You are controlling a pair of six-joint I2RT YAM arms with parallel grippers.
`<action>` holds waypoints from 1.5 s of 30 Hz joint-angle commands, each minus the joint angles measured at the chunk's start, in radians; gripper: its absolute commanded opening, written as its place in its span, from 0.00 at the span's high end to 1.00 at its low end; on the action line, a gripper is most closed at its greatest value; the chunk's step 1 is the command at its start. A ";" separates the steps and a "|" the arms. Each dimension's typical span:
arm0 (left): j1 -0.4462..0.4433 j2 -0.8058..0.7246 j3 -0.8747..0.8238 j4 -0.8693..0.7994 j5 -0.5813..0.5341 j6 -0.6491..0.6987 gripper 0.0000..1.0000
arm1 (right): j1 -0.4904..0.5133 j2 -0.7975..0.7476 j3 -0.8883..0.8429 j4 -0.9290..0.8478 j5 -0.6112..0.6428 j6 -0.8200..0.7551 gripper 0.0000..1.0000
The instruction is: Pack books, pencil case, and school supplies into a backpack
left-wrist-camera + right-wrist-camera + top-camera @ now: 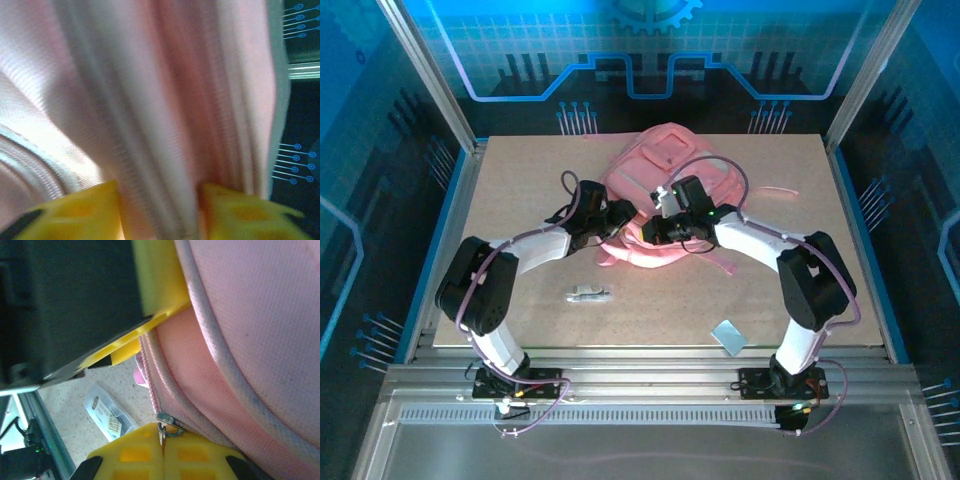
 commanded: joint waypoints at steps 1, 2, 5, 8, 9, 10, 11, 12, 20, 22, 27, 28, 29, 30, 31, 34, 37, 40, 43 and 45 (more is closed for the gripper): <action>0.003 0.040 0.038 0.083 -0.070 0.008 1.00 | 0.042 -0.072 -0.014 -0.155 -0.030 -0.141 1.00; 0.004 0.036 0.036 0.083 -0.071 0.013 1.00 | 0.041 -0.074 -0.005 -0.225 0.038 -0.189 1.00; 0.006 0.007 0.029 0.059 -0.081 0.043 1.00 | 0.030 -0.069 0.012 -0.401 0.275 -0.315 1.00; 0.006 -0.026 0.028 0.029 -0.080 0.074 1.00 | -0.002 -0.062 0.009 -0.480 0.465 -0.382 1.00; 0.006 -0.033 0.031 0.020 -0.077 0.081 1.00 | -0.018 -0.057 0.010 -0.492 0.511 -0.388 1.00; 0.006 -0.040 0.034 0.009 -0.073 0.088 1.00 | -0.039 -0.050 0.016 -0.505 0.550 -0.389 1.00; 0.005 -0.047 0.037 0.001 -0.070 0.097 1.00 | -0.059 -0.042 0.023 -0.513 0.577 -0.390 1.00; 0.005 -0.053 0.038 -0.006 -0.069 0.099 1.00 | -0.077 -0.035 0.029 -0.515 0.588 -0.389 1.00; 0.006 -0.101 0.025 -0.021 -0.053 0.101 1.00 | -0.172 0.026 0.105 -0.501 0.714 -0.335 1.00; 0.005 -0.115 0.024 -0.029 -0.046 0.103 1.00 | -0.188 0.063 0.146 -0.501 0.833 -0.316 1.00; 0.004 -0.137 0.019 -0.046 -0.019 0.110 1.00 | -0.212 0.167 0.268 -0.471 1.073 -0.305 1.00; 0.004 -0.141 0.016 -0.045 -0.016 0.108 1.00 | -0.210 0.186 0.286 -0.450 1.117 -0.310 1.00; 0.003 -0.143 0.012 -0.042 -0.014 0.106 1.00 | -0.209 0.195 0.298 -0.441 1.133 -0.314 1.00; 0.002 -0.145 0.007 -0.040 -0.012 0.103 1.00 | -0.208 0.200 0.309 -0.437 1.130 -0.314 1.00; 0.002 -0.146 0.004 -0.037 -0.008 0.100 1.00 | -0.208 0.195 0.313 -0.436 1.102 -0.315 1.00; -0.005 -0.143 0.005 -0.030 0.009 0.093 1.00 | -0.210 0.137 0.287 -0.422 0.831 -0.340 0.70; -0.014 -0.150 -0.002 -0.019 0.019 0.086 0.77 | -0.208 0.062 0.250 -0.435 0.618 -0.333 0.30; -0.020 -0.168 -0.016 -0.018 0.021 0.074 0.50 | -0.209 -0.012 0.203 -0.415 0.477 -0.303 0.10; -0.030 -0.201 -0.037 -0.036 0.018 0.075 0.37 | -0.209 -0.046 0.177 -0.359 0.348 -0.260 0.05; -0.036 -0.234 -0.046 -0.079 0.004 0.105 0.36 | -0.209 -0.045 0.169 -0.305 0.266 -0.227 0.05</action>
